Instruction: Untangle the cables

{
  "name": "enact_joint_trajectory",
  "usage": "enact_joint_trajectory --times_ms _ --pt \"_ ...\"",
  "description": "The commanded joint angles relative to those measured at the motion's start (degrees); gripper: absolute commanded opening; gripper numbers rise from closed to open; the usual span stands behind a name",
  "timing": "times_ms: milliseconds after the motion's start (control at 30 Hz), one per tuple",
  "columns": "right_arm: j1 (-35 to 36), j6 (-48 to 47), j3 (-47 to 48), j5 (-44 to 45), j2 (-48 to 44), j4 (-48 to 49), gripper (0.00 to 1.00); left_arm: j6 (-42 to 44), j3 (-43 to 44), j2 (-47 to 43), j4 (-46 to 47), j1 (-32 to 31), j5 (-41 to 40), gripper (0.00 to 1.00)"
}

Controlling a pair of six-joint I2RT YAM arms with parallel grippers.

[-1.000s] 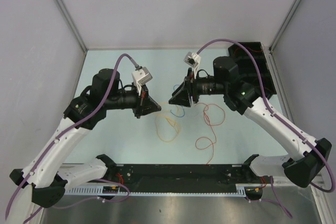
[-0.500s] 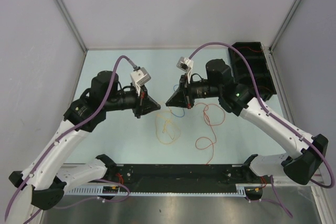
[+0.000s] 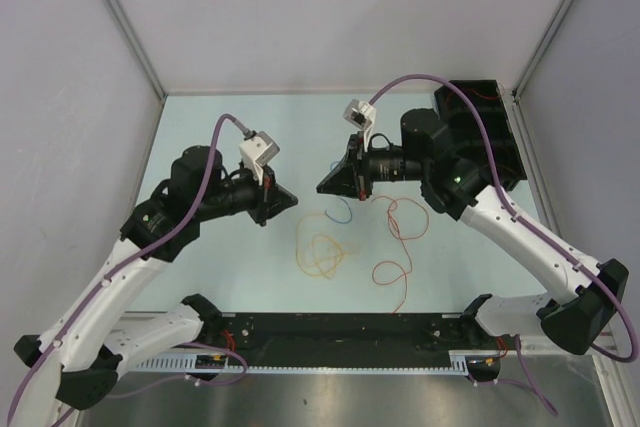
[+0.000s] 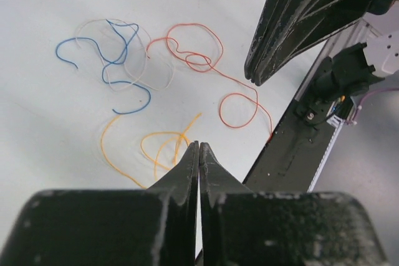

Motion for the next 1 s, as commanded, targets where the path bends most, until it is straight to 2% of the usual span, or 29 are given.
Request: enact_joint_trajectory --times_ms 0,33,67,100,133,167,267,400,533,600,633,733,800,900,967 --pt "-0.18 -1.64 3.61 1.27 0.04 -0.02 0.10 -0.66 -1.34 -2.89 3.43 -0.05 -2.57 0.00" --pt "-0.18 -2.61 4.05 4.06 0.57 -3.34 0.24 -0.49 -1.70 -2.90 3.52 -0.05 -2.66 0.00" --pt "-0.10 -3.92 4.31 5.48 1.96 -4.77 0.50 -0.40 -2.31 -2.99 3.52 -0.05 -2.75 0.00" --pt "-0.09 -4.55 4.49 6.63 2.50 -5.92 0.58 -0.40 -3.71 -2.90 3.61 0.04 -2.57 0.05" --pt "0.08 -4.90 4.49 9.95 3.29 -8.19 0.62 -0.57 -4.77 -2.47 3.87 -0.05 -2.57 0.16" --pt "-0.01 -4.90 4.58 11.54 4.60 -9.17 0.67 -1.45 -5.99 -2.20 4.22 -0.05 -4.83 0.45" --pt "0.78 -4.64 4.14 17.78 6.54 -12.34 0.67 -6.98 -11.62 -0.18 6.94 -0.05 -9.33 0.72" --pt "1.13 -2.54 3.79 24.99 9.97 -14.45 0.67 -15.06 -17.85 1.14 8.70 -0.05 -19.59 0.76" --pt "1.92 -1.65 3.09 26.58 11.29 -16.12 0.67 -23.22 -23.13 -1.04 8.71 0.04 -21.81 0.74" --pt "3.41 -1.30 2.82 29.12 11.56 -16.91 0.67 -25.09 -26.29 -5.34 8.53 -0.05 -22.35 0.74" --pt "4.20 -0.60 2.74 30.36 11.82 -17.78 0.67 -25.36 -26.48 -6.75 7.57 -0.05 -25.48 0.74" --pt "8.94 -0.24 1.16 33.09 12.26 -17.62 0.66 -22.74 -21.84 -10.89 -0.24 0.04 -31.99 0.76" --pt "14.02 -1.38 0.63 35.71 13.49 -17.44 0.66 -21.50 -17.37 -11.86 -5.85 0.65 -39.46 0.80" --pt "18.44 -3.49 0.19 38.10 16.30 -16.92 0.65 -19.03 -15.85 -12.57 -9.12 3.27 -48.07 0.86" --pt "22.04 -4.89 -0.25 37.67 18.23 -15.69 0.64 -19.74 -15.50 -13.27 -9.32 4.87 -49.94 0.88"
